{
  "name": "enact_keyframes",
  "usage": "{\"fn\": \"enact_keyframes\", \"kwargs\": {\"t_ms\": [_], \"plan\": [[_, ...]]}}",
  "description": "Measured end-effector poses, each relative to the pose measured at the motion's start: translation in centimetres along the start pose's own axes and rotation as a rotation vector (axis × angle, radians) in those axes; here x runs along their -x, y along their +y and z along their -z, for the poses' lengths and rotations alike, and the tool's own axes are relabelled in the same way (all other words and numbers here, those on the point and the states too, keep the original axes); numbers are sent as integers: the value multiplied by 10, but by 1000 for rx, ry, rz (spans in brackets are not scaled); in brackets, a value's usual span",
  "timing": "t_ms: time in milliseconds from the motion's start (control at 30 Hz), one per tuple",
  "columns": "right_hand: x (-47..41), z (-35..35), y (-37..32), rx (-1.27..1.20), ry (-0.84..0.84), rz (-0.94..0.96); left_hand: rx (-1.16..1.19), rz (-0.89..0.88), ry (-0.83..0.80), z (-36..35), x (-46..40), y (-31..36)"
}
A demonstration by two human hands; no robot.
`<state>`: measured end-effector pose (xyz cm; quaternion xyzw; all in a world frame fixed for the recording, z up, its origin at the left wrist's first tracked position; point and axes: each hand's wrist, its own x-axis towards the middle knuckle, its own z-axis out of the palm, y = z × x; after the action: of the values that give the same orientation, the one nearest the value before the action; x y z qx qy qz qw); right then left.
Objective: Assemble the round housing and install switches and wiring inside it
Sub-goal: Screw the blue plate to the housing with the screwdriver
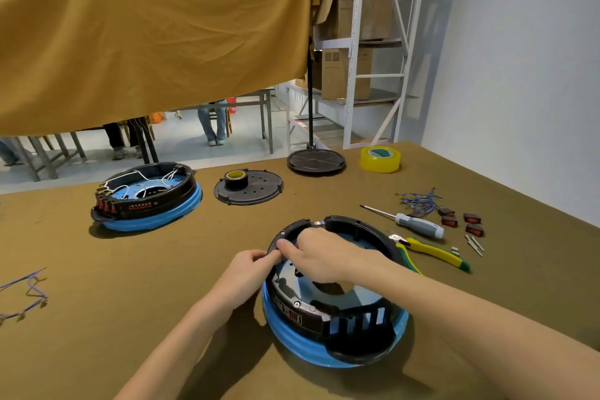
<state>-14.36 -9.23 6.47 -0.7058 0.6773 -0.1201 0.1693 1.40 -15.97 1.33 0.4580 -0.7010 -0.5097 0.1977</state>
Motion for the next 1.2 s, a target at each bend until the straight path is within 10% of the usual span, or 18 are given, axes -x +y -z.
{"fn": "enact_keyframes", "kwargs": {"t_ms": [300,500,667,867,1067,1200], "plan": [[-9,10,4,-467,-138,-262,18,123,-129,5,-1,26],[-5,29,42,60,442,4,-198,46,-198,11,-10,25],[-32,42,50,151,-86,-24,-250,-14,-231,14,-15,25],[-62,55,59,198,-273,-135,-131,100,-232,13,-23,32],[-65,41,75,150,-219,-76,-224,135,-196,-4,-30,38],[-63,62,76,135,-112,-31,115,154,-266,5,-39,39]]}}
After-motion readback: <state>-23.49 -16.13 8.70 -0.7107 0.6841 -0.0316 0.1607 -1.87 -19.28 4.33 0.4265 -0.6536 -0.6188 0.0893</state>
